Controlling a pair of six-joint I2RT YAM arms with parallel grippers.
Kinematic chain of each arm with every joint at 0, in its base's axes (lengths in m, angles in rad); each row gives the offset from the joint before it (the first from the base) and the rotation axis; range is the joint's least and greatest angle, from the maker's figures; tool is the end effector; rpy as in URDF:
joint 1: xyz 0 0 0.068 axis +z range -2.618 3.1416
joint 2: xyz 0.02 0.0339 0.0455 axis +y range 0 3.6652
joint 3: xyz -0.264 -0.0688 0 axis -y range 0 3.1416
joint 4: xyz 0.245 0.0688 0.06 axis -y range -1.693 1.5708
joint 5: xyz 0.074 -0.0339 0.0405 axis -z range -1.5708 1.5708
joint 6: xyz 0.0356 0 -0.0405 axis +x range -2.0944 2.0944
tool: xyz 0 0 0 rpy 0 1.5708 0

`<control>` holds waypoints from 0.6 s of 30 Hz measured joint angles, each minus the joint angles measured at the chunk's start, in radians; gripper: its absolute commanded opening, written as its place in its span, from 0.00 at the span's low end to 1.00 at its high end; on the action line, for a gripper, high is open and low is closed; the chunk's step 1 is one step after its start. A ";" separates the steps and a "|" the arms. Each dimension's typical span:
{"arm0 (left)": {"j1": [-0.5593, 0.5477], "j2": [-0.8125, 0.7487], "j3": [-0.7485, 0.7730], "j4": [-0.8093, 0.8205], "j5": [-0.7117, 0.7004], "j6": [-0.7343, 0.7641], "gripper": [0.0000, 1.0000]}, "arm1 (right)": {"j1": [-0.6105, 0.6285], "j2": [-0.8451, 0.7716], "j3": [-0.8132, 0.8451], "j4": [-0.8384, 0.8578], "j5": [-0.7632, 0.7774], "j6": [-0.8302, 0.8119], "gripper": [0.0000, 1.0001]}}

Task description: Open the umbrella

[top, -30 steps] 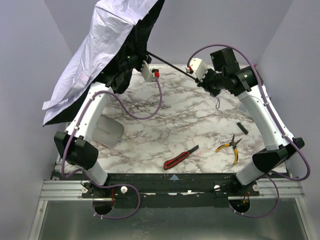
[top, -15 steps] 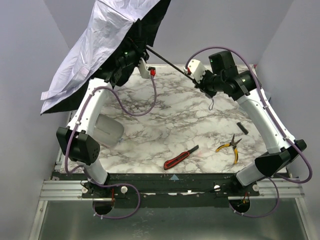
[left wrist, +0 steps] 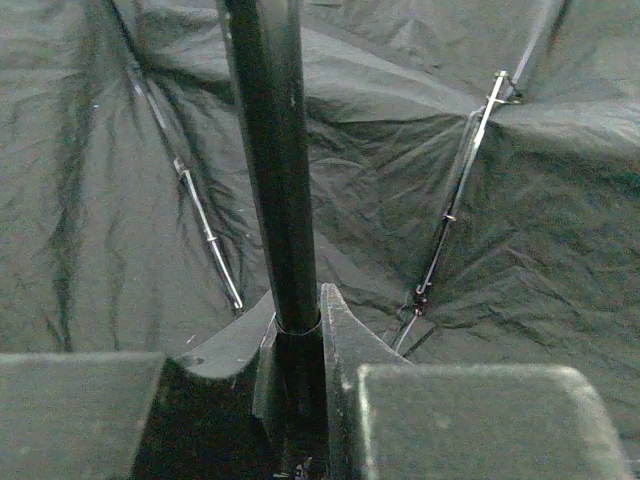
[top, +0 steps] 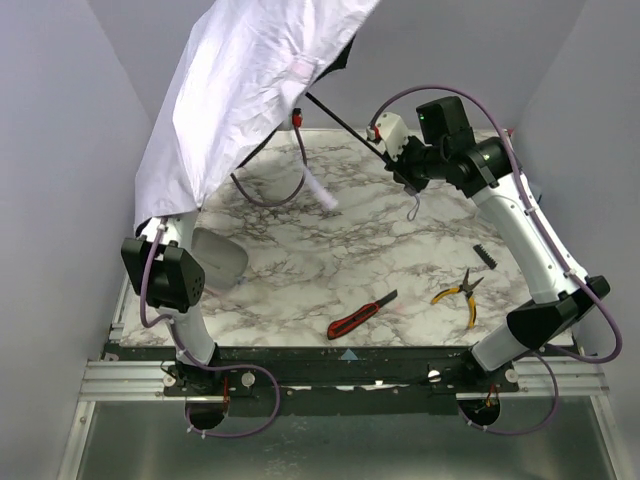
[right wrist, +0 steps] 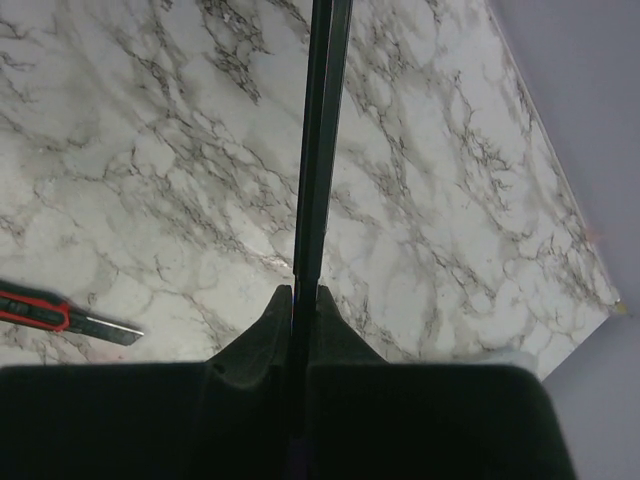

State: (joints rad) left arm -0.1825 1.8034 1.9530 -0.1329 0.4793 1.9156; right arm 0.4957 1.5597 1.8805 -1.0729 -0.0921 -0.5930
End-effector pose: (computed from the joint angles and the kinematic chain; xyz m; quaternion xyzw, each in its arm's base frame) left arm 0.4098 -0.0923 0.4680 0.6749 0.1928 0.4201 0.5753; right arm 0.2716 0.1506 0.4369 -0.4902 0.7745 0.0228 0.3992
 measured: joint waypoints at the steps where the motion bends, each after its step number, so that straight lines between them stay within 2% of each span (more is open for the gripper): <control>1: 0.000 0.006 0.005 0.001 0.000 -0.003 0.12 | 0.000 0.000 0.000 0.001 -0.003 0.004 0.00; 11: 0.005 0.068 0.069 0.005 -0.031 -0.022 0.09 | 0.000 0.000 -0.007 0.017 -0.015 0.025 0.00; 18: 0.018 0.102 0.095 -0.007 -0.037 -0.024 0.09 | 0.001 0.000 -0.075 0.089 -0.016 0.025 0.00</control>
State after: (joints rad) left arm -0.1650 1.9057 2.0480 -0.1402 0.4419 1.8919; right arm 0.4965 1.5597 1.8053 -0.9836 -0.1085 -0.5682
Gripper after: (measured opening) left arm 0.159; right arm 0.041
